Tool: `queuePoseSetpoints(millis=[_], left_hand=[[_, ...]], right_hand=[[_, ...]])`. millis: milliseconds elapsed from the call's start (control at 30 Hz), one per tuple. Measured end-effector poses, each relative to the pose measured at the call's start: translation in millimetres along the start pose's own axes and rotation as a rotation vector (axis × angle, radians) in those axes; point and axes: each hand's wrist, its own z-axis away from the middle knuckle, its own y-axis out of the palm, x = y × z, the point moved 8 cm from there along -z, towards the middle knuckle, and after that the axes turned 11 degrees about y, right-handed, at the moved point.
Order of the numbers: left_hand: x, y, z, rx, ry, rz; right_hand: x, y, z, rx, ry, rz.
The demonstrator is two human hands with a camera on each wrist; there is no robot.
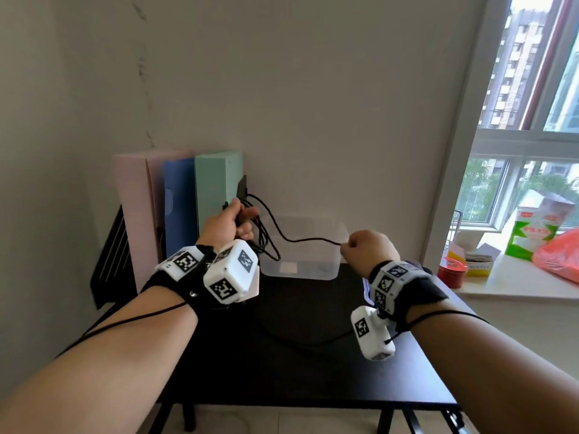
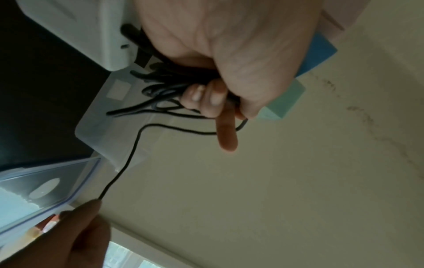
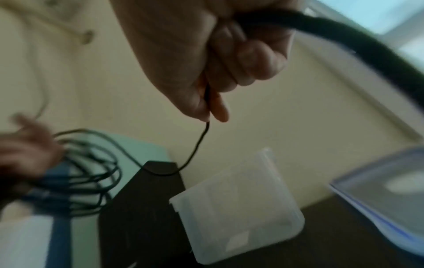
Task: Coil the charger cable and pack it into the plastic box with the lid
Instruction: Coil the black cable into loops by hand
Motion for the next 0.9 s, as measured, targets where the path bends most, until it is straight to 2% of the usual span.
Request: queuePoseSetpoints(millis=[100, 167, 300, 367, 433, 500, 600, 700, 800, 900], left_hand=[[5.5, 20.2, 8.2, 0.116, -0.019, -0.023], [8.4, 27.5, 12.4, 0.173, -0.003, -0.136], [15.6, 46.2, 24.6, 0.304, 0.056, -0.373], [17.9, 50.0, 29.5, 0.307, 0.065, -0.414], [17.4, 46.3, 28.3, 0.290, 0.111, -0.590], [19.7, 44.3, 30.8, 0.305, 0.114, -0.679], [24.5, 49.9, 38.0, 0.336, 0.048, -0.537], [26.1, 62.4, 46.3, 0.436, 0.010, -0.458], [25.0, 70.9, 54.8, 0.544, 0.021, -0.475], [24.3, 69.2, 56.0, 0.573, -0.006, -0.482]], right_hand=[[41.5, 5.3, 19.7, -0.001, -0.231, 0.289], [67.1, 8.0, 35.4, -0.008, -0.410, 0.387], [98.5, 7.3, 62.1, 0.028, -0.646, 0.443], [108.2, 4.5, 71.6, 0.041, -0.729, 0.419], [114.6, 4.5, 77.2, 0.088, -0.780, 0.374], [116.5, 5.3, 75.5, 0.160, -0.763, 0.307], [112.5, -2.8, 62.6, 0.238, -0.647, 0.031], [100.7, -11.3, 47.7, 0.260, -0.503, -0.213], [95.7, -16.1, 41.3, 0.289, -0.468, -0.262], [88.1, -21.7, 34.3, 0.301, -0.449, -0.268]])
